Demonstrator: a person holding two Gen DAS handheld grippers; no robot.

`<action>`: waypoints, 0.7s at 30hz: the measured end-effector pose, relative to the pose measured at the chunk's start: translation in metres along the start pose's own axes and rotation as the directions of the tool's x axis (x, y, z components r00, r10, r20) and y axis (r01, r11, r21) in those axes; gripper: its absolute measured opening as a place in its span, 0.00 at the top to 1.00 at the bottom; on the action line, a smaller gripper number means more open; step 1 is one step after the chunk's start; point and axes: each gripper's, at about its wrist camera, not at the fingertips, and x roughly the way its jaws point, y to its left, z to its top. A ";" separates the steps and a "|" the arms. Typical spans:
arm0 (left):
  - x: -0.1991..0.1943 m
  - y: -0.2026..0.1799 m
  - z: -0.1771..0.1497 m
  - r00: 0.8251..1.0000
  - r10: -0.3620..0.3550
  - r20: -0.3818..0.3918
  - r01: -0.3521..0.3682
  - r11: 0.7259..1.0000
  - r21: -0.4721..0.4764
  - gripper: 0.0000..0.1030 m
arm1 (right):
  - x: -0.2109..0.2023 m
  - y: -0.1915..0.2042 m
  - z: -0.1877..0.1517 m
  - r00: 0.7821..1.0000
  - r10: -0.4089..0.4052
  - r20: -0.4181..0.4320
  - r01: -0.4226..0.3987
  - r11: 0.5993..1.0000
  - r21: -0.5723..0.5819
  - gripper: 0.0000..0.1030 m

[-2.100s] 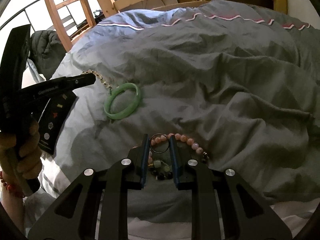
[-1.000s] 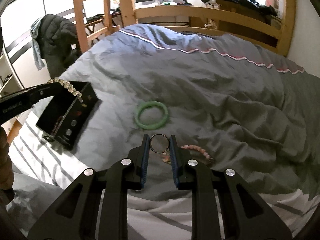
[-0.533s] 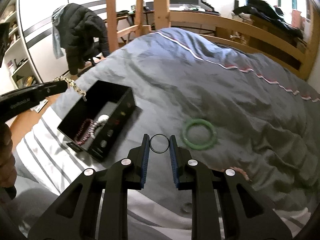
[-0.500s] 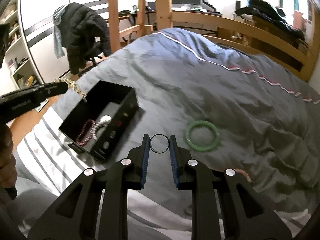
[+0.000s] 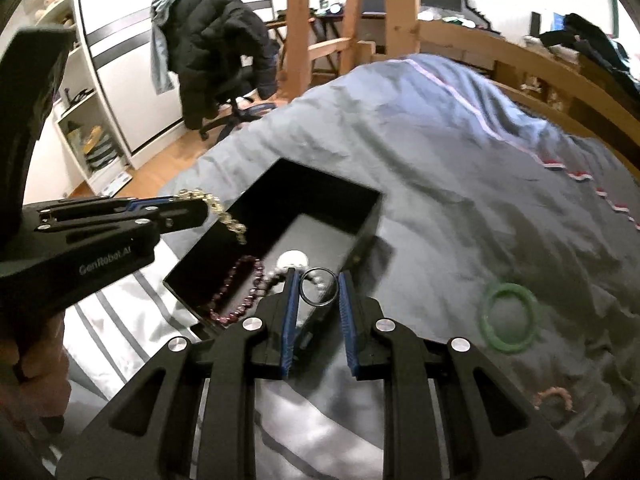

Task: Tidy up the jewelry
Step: 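Carry the crystal bracelet and silver ring over the black box, then open both tools to release bracelet and ring into the box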

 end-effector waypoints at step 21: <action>-0.002 0.010 0.003 0.999 0.027 0.018 -0.026 0.999 -0.044 0.32 | 0.015 0.000 -0.006 0.996 0.089 -0.014 -0.089 0.996 0.027 0.37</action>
